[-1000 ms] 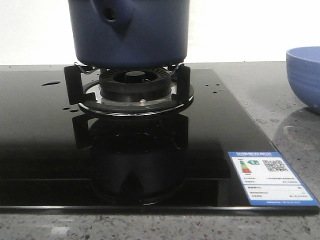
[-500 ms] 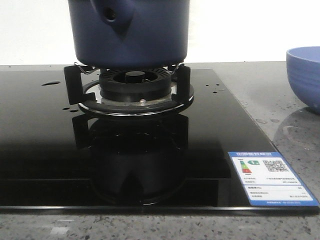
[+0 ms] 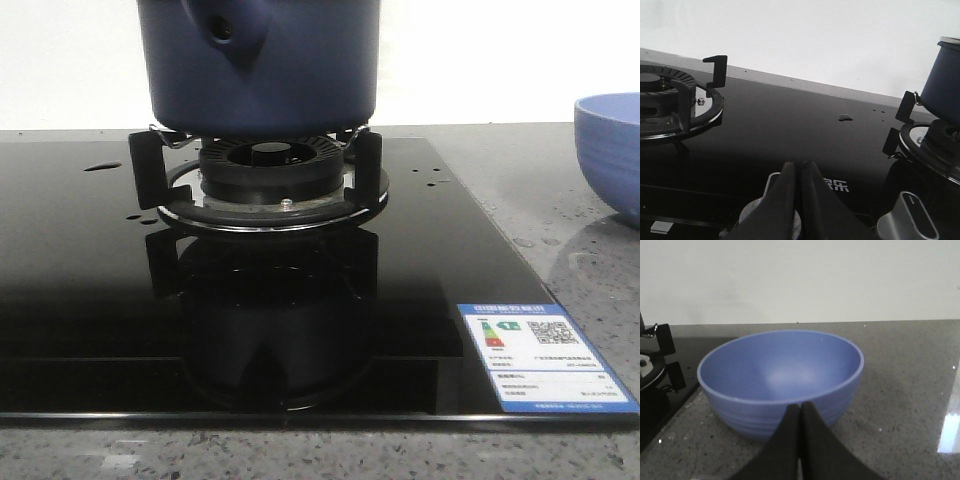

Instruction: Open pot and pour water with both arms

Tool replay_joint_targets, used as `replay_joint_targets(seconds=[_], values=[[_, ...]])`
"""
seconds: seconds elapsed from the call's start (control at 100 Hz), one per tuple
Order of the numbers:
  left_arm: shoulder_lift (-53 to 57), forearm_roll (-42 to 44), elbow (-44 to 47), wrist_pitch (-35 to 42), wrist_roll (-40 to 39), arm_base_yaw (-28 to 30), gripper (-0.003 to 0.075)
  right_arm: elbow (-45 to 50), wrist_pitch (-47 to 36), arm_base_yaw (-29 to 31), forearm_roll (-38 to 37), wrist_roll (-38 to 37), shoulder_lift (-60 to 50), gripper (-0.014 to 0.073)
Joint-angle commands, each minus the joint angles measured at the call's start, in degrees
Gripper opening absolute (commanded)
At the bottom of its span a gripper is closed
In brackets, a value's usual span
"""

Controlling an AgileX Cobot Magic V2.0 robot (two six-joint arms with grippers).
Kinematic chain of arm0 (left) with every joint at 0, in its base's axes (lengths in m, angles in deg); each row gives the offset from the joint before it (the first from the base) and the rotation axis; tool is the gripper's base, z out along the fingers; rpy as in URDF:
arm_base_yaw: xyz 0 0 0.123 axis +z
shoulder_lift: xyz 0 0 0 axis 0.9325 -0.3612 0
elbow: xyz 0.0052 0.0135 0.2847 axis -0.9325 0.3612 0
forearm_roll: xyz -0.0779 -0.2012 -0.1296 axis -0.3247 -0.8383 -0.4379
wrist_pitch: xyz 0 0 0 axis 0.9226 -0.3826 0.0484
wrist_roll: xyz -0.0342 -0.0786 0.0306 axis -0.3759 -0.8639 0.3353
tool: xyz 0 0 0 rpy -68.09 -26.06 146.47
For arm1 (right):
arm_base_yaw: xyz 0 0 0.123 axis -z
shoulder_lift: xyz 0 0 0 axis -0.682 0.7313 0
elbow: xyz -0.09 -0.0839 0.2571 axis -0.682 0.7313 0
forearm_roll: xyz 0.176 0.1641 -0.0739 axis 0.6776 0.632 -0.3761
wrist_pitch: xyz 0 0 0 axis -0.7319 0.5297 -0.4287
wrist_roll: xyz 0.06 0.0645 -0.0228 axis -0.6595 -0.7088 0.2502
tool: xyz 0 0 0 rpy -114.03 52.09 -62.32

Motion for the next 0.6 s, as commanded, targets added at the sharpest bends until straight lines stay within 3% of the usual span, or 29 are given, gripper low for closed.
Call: replay_joint_targets(seconds=[0.0, 0.07, 0.19, 0.59], values=[[1.52, -0.04, 1.83, 4.28, -0.48, -0.66, -0.0019, 2.13, -4.29, 0.44, -3.17, -2.86, -3.86, -0.0056], [1.52, -0.04, 1.83, 4.28, -0.48, -0.66, -0.0019, 2.65, 1.98, 0.58, -4.76, -4.58, -7.46, -0.0056], [1.42, -0.04, 1.83, 4.28, -0.48, -0.66, -0.0019, 2.77, 4.69, 1.69, -5.6, -5.39, -7.66, -0.0056], [1.42, -0.04, 1.83, 4.28, -0.48, -0.66, -0.0019, 2.77, 5.07, 1.78, -5.84, -5.39, -7.55, -0.0056]])
